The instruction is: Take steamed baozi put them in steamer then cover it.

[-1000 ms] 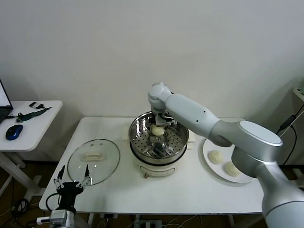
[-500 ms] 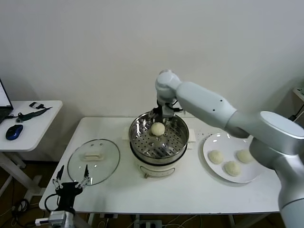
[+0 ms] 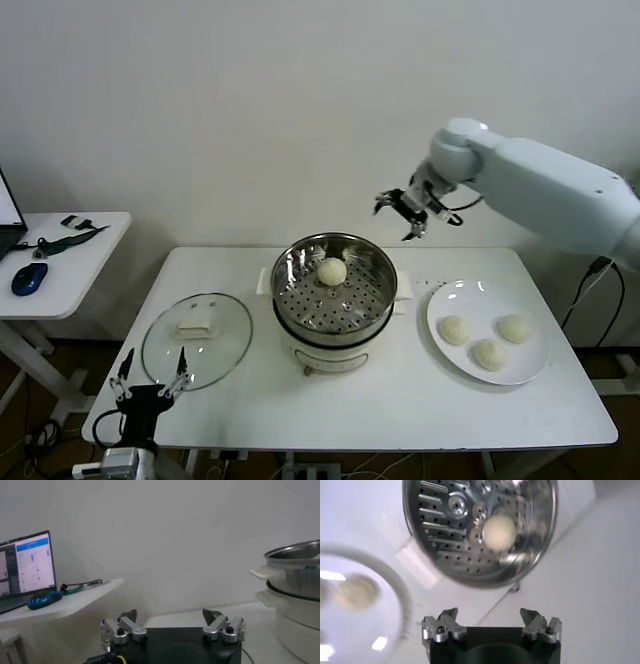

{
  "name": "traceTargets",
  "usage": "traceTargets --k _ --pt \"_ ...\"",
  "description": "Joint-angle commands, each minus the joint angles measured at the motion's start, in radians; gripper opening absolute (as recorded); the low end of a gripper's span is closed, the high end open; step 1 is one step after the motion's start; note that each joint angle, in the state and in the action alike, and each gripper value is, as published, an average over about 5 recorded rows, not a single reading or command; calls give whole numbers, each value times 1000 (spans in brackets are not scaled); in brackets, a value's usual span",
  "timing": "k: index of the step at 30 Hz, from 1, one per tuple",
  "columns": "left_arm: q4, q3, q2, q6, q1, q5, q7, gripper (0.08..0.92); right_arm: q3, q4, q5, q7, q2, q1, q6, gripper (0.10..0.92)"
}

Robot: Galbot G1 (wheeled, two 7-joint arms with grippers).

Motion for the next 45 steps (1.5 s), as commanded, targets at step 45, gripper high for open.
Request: traceTargets --k 45 --pt "-12 -23 -5 -7 44 6 -3 823 399 -399 -138 -78 71 -583 -102 797"
